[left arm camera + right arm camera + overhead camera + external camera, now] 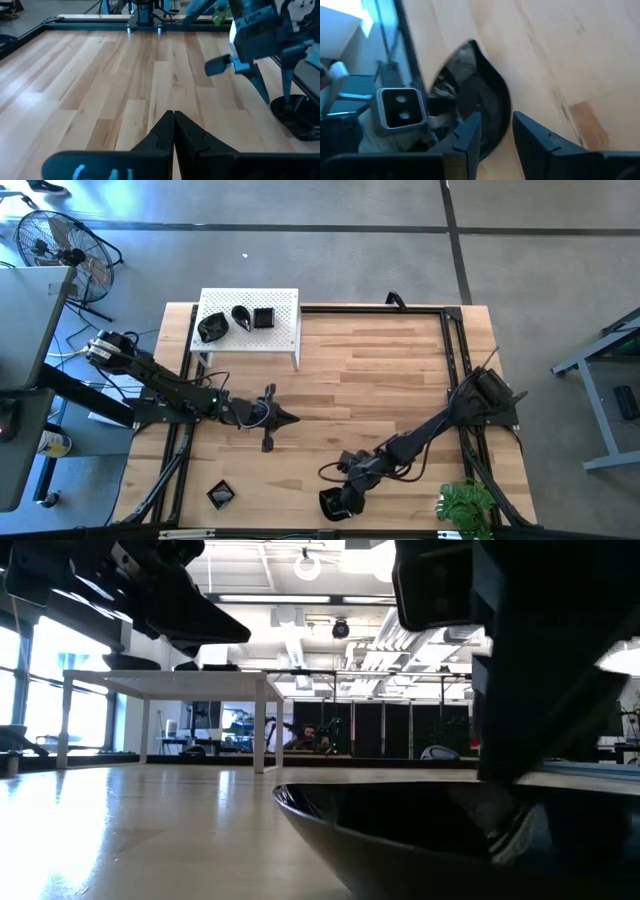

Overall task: Pick & Place Mini shaped plates
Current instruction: Stack the black leaf shaped plate on top of the stacked black leaf shaped plates on the shelf

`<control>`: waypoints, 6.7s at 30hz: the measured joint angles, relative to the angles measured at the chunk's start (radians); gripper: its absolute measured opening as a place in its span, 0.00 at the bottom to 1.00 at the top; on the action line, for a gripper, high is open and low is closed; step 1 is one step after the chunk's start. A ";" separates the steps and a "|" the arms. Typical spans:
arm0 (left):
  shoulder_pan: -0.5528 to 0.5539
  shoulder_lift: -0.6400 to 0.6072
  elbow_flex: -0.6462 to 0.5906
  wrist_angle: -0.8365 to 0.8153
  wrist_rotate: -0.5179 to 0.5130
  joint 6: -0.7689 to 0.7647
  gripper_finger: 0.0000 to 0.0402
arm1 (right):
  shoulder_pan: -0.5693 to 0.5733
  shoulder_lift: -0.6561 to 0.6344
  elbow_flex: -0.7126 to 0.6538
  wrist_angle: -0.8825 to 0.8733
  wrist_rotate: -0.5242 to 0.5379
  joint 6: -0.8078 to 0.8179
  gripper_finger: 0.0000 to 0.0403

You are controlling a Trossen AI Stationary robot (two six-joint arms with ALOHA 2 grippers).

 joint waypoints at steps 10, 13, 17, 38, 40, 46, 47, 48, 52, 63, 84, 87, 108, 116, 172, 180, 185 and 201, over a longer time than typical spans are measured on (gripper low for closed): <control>0.000 0.000 0.000 -0.003 0.000 0.000 0.00 | 0.000 0.025 0.000 0.028 -0.007 0.007 0.13; 0.000 0.000 0.000 -0.004 0.000 0.000 0.00 | 0.000 0.037 0.001 0.042 -0.025 0.010 0.10; 0.000 0.000 0.000 -0.009 0.000 0.000 0.00 | -0.001 0.066 0.001 0.078 -0.052 0.029 0.09; -0.005 -0.005 0.000 -0.014 -0.155 -0.004 0.00 | -0.062 0.009 0.001 0.153 0.236 0.265 0.00; -0.022 -0.018 0.000 -0.021 -0.206 0.006 0.00 | -0.085 0.009 0.001 0.148 0.310 0.324 0.00; -0.073 -0.068 0.000 -0.091 -0.372 0.058 0.00 | -0.192 0.042 0.006 0.151 0.484 0.385 0.00; -0.075 -0.082 0.000 -0.110 -0.390 0.060 0.00 | -0.212 0.050 0.012 0.155 0.506 0.385 0.00; -0.075 -0.092 0.000 -0.127 -0.397 0.059 0.00 | -0.232 0.058 0.016 0.165 0.518 0.387 0.00; -0.072 -0.121 0.000 -0.181 -0.401 0.054 0.00 | -0.291 0.112 0.042 0.198 0.528 0.393 0.01; -0.072 -0.125 0.000 -0.225 -0.400 0.037 0.00 | -0.320 0.214 0.122 0.191 0.503 0.426 0.10; -0.072 -0.159 0.102 -0.433 -0.210 -0.410 0.00 | -0.263 -0.091 -0.064 0.068 0.487 -0.378 0.07; -0.072 -0.132 0.203 -0.640 -0.171 -0.534 0.00 | -0.258 -0.147 -0.169 0.166 0.489 -0.412 0.02; -0.010 0.475 0.920 -1.331 -0.030 -0.970 0.21 | -0.064 -0.711 -0.814 0.383 0.837 -0.321 0.01; 0.090 0.619 1.041 -1.446 0.082 -1.043 0.22 | 0.000 -0.794 -0.909 0.483 0.887 -0.356 0.01; 0.111 0.404 1.040 -1.649 0.069 -0.966 0.00 | 0.012 -0.793 -0.959 0.555 0.945 -0.395 0.00; 0.111 0.281 1.041 -1.802 -0.011 -0.984 0.00 | 0.012 -0.793 -0.960 0.552 0.941 -0.393 0.00; 0.118 0.236 1.041 -1.943 -0.056 -0.999 0.00 | 0.012 -0.793 -0.959 0.552 0.941 -0.393 0.00; 0.427 0.075 1.038 -2.098 -0.112 -0.754 0.00 | 0.012 -0.789 -0.960 0.552 0.941 -0.393 0.00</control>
